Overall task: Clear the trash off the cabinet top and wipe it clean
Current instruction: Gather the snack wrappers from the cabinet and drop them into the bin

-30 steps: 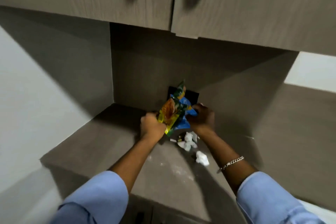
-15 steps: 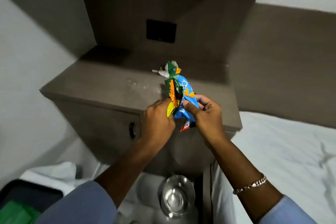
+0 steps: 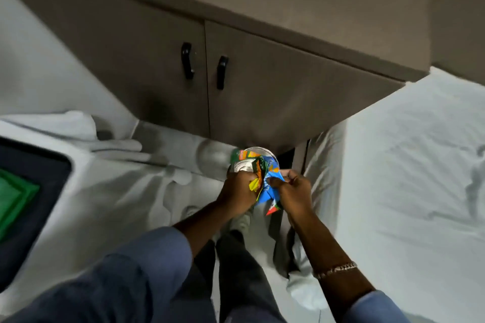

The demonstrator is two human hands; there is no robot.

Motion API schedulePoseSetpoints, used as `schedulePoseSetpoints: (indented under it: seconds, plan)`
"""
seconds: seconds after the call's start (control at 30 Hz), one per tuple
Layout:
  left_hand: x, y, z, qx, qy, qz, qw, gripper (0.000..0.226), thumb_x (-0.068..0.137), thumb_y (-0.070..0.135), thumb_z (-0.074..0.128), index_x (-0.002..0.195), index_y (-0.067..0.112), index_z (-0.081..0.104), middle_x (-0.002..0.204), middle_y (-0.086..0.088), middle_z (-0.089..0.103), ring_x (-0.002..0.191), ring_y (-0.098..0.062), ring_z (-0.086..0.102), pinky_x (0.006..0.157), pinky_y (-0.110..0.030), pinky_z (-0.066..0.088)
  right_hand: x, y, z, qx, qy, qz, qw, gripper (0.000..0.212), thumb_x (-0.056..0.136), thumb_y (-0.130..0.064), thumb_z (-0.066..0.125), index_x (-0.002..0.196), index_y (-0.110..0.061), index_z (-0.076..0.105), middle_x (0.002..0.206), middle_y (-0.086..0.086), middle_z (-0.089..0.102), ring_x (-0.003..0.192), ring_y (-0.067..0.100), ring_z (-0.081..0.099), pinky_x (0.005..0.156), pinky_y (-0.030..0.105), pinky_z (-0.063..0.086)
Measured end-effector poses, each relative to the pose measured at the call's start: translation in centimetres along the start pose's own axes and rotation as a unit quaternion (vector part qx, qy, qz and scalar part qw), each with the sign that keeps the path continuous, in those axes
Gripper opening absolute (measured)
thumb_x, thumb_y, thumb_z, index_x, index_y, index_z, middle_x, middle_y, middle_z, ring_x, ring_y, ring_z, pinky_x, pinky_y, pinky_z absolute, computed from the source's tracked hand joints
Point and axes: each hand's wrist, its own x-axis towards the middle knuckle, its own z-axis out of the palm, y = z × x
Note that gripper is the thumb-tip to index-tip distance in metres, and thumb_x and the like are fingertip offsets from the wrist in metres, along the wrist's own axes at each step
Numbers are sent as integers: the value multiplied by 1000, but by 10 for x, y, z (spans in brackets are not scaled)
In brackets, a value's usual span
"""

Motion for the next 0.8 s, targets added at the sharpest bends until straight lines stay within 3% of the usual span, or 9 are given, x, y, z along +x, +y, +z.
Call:
schedulePoseSetpoints:
  seconds: [0.07,0.13,0.23,0.37,0.53,0.63,0.73,0.8]
  plan:
    - [30,-34,27,2,-35,-31,999,12,80,7,68,72,-2,67,84,-26,70,90,-42,66,67,-35,47,35,36,13,-11,17,35,999,11,71,-2,73,70,-13,71,71,12,69,69,22,62,70,38,53]
    - [58,-60,51,1,-60,-49,997,11,80,6,66,73,-3,67,86,-27,71,88,-42,66,67,-35,47,70,69,25,-17,26,64,997,7,70,-2,74,77,-4,73,74,14,68,71,23,61,70,38,52]
    - [103,-99,91,13,-87,-71,994,17,84,14,64,88,-2,70,99,-27,72,97,-42,66,79,-42,54,125,122,37,-33,30,94,995,10,70,-1,72,80,-2,73,77,17,69,73,26,63,76,46,56]
    - [149,-148,129,-4,-115,-137,984,21,84,11,64,100,-1,70,105,-27,72,99,-38,70,81,-41,59,185,174,46,-98,43,68,992,14,69,3,72,83,-1,73,83,21,71,80,36,67,83,55,56]
    - [185,-179,144,-91,-135,-212,964,47,71,18,73,117,8,68,118,-16,72,110,-29,67,92,-34,55,230,196,60,-208,59,32,976,29,70,-16,77,98,-8,73,101,17,74,98,31,67,90,35,51]
    - [191,-182,134,-164,-110,-234,952,51,76,15,67,126,8,60,126,-18,67,115,-31,63,92,-33,51,240,185,66,-213,78,24,974,34,74,-29,75,101,-8,69,103,16,73,102,32,65,91,34,47]
    - [179,-170,111,-174,-104,-262,944,42,64,19,51,103,10,65,98,-22,65,91,-31,63,73,-33,44,230,163,55,-190,101,29,976,32,78,-29,71,102,-8,66,104,18,72,104,34,64,96,39,48]
    - [166,-151,94,-186,-104,-281,936,12,69,13,50,77,11,59,71,-17,50,62,-23,50,62,-28,36,210,147,43,-182,100,18,978,28,78,-23,68,100,-6,67,103,19,72,102,34,64,95,40,49]
